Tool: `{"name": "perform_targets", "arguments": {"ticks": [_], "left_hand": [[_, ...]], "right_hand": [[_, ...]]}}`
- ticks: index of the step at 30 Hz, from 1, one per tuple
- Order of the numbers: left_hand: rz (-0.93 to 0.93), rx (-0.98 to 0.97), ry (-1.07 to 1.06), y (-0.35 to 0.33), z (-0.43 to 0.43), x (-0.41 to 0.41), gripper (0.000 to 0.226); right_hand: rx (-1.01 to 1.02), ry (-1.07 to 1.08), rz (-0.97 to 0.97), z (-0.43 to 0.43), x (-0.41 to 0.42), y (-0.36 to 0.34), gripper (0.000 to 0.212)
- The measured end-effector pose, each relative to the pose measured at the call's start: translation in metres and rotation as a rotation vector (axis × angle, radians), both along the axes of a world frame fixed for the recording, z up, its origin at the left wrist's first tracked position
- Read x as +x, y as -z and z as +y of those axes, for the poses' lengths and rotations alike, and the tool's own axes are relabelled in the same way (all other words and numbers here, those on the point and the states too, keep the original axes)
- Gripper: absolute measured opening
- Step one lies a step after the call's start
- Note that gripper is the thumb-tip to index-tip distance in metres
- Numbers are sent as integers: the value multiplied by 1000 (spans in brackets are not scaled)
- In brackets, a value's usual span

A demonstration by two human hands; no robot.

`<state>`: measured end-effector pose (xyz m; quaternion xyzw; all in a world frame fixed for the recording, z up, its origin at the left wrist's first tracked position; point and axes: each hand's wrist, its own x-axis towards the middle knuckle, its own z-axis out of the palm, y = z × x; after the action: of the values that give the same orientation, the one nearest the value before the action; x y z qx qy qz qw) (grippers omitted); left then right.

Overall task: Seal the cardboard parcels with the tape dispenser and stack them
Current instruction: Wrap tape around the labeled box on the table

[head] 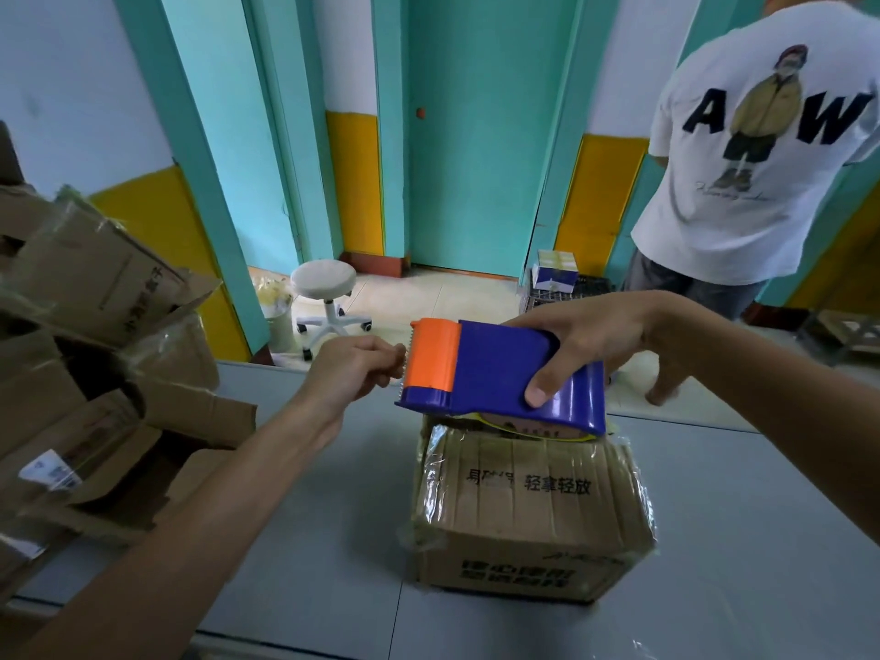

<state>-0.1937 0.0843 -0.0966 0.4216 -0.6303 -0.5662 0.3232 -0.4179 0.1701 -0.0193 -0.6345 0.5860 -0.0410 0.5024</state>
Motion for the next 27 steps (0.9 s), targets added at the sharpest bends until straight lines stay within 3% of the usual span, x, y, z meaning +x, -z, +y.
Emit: {"name": "perform_targets", "arguments": {"ticks": [5,15,22,27], "left_hand": [[58,-24,-8,6,8,0,25],[123,124,-216,30,-13,37,18],[165,138,-244,41,0,17,16],[84,160,-204,52,4,20,11]], "right_hand": [[38,-9,-49,5,-5,8,83],[69,74,-87,36,-40,14,93],[132,67,12,30,-52,-4,95],[248,98,141,3,-47,0,102]]}}
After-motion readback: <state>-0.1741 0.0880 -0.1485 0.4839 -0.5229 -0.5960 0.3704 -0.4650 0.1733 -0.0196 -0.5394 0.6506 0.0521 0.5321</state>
